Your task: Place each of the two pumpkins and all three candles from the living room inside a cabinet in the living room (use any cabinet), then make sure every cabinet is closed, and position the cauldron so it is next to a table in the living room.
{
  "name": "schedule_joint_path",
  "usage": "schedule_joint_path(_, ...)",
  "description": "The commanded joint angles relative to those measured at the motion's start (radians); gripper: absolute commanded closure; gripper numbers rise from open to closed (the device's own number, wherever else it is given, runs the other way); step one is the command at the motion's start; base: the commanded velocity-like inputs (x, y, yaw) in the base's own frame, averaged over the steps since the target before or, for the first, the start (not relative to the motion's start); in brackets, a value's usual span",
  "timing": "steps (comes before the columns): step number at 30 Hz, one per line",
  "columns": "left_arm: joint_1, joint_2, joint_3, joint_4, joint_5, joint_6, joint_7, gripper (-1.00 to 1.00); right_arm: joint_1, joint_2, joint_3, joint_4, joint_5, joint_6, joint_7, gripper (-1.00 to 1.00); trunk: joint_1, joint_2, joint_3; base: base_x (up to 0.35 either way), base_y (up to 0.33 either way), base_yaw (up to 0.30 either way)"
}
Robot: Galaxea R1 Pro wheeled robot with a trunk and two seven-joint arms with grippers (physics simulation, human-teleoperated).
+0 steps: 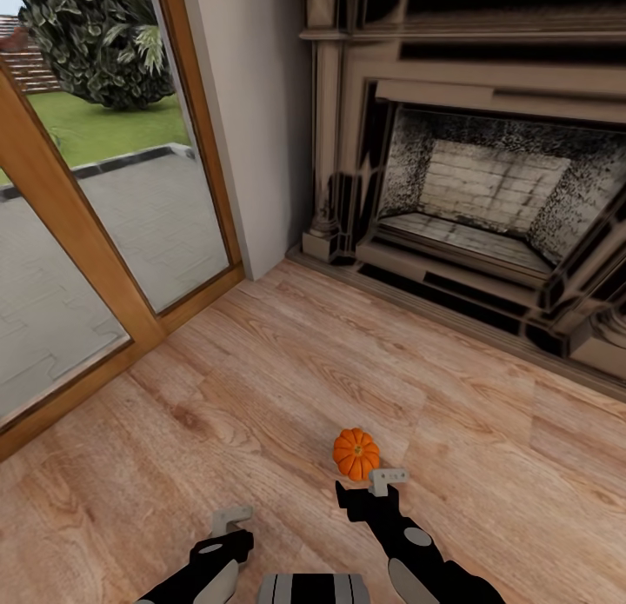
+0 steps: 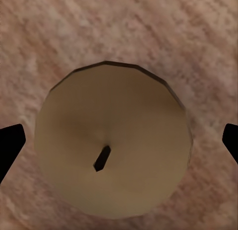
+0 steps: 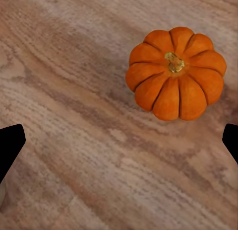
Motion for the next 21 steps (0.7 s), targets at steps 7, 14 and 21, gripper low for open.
schedule_joint_path(7,-0.001,0.003,-0.008,-0.002,0.003,0.004,0.008,-1.00,-0.001,-0.002,0.003,-0.002,-0.004,0.003,-0.008,-1.00,0.000,0.000,-0.001,0.001,0.000,0.000)
schedule_joint_path(14,-0.001,0.004,-0.006,-0.001,0.004,-0.011,0.008,-1.00,-0.001,-0.002,0.003,-0.002,-0.005,0.003,-0.008,-1.00,0.001,-0.001,-0.012,0.000,0.000,0.000)
schedule_joint_path(21,-0.001,0.003,-0.006,0.000,0.004,-0.015,0.008,-1.00,-0.001,-0.002,0.003,-0.002,-0.005,0.003,-0.008,-1.00,0.003,-0.002,-0.024,0.000,0.000,0.000)
